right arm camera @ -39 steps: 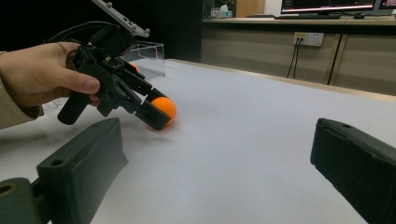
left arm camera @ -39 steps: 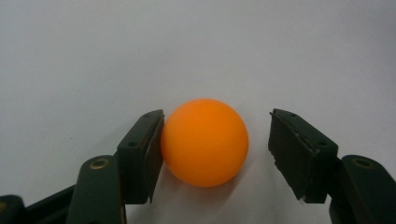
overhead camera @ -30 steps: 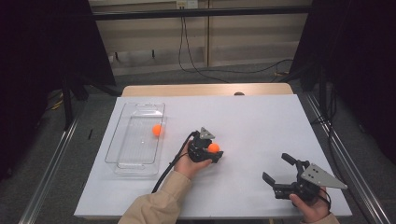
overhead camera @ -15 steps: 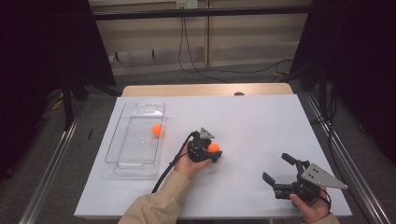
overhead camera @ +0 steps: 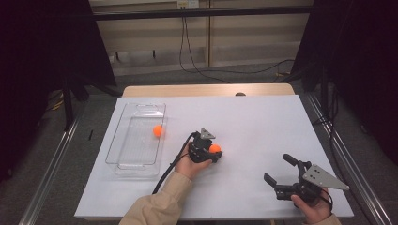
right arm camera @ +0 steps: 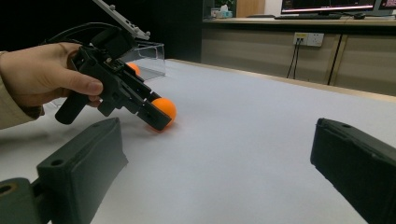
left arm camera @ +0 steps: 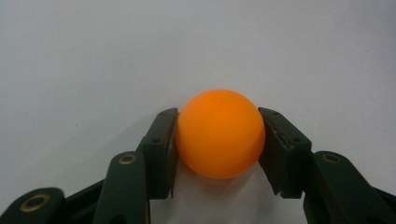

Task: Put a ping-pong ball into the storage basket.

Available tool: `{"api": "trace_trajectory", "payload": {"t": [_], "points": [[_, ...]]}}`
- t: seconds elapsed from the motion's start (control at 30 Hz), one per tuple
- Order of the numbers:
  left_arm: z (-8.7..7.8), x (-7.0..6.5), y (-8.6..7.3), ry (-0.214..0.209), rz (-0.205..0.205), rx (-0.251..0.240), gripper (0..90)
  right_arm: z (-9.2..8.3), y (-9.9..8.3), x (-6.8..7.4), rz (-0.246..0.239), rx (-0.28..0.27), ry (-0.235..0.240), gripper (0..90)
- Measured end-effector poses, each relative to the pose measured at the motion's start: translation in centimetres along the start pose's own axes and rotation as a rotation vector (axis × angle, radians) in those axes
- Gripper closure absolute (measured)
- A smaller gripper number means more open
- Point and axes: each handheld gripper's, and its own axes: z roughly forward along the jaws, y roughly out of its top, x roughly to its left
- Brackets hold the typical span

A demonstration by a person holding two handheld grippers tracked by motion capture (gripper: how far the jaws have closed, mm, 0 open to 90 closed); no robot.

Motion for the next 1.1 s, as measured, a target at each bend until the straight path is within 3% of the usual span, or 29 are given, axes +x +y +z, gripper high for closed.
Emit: {"api": "trace_trajectory", "payload": {"t": [0.37, 1.1], "points": [[-0.8, 0.0, 0.2, -0.019, -0.033, -0.015, 50.8, 0.0, 0.0, 0.0, -0.002, 0.002, -0.001, 2.2], [-3.0, 0.3, 0.2, -0.022, -0.051, -0.048, 50.8, 0.1, 0.0, 0.1, -0.005, 0.003, 0.002, 2.2]]}}
